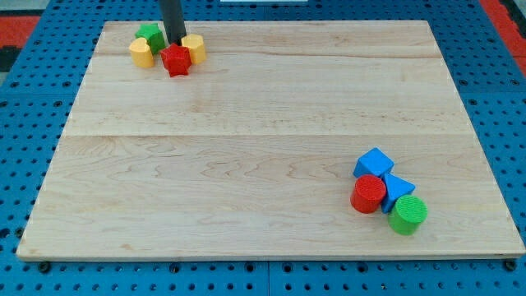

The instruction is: Push the red star towards group of blocks

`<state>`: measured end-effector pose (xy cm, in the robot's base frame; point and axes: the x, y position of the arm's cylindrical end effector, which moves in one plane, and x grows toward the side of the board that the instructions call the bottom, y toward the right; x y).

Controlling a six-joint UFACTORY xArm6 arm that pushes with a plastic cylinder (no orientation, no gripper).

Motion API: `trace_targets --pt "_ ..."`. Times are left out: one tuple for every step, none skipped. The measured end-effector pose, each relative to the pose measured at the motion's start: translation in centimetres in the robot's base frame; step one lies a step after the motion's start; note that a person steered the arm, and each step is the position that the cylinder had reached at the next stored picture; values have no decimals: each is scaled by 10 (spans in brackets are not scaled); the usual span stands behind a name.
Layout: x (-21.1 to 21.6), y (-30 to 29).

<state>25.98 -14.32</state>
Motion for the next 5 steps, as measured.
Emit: trace_targets --pt "44 6" --pt "66 43" --pt "75 63" --pt "52 26" --pt "49 -38"
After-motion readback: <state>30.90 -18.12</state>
